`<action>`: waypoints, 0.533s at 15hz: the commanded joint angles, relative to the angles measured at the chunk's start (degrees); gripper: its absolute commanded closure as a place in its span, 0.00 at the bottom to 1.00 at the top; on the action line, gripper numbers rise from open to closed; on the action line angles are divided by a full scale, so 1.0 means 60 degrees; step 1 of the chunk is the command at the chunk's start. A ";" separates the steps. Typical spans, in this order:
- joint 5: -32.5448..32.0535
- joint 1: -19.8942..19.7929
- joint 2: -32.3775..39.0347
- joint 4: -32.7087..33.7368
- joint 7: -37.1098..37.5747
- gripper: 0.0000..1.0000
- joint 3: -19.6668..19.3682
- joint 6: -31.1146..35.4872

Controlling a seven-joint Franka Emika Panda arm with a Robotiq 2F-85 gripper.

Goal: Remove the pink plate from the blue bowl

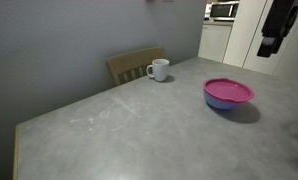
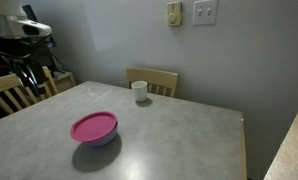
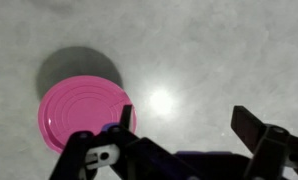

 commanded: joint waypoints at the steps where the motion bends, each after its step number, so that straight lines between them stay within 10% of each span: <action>1: 0.0204 -0.0242 0.0764 0.0136 0.0171 0.00 0.0223 0.0897; 8: -0.1831 -0.0467 0.1833 0.0640 0.3037 0.00 0.0805 0.0955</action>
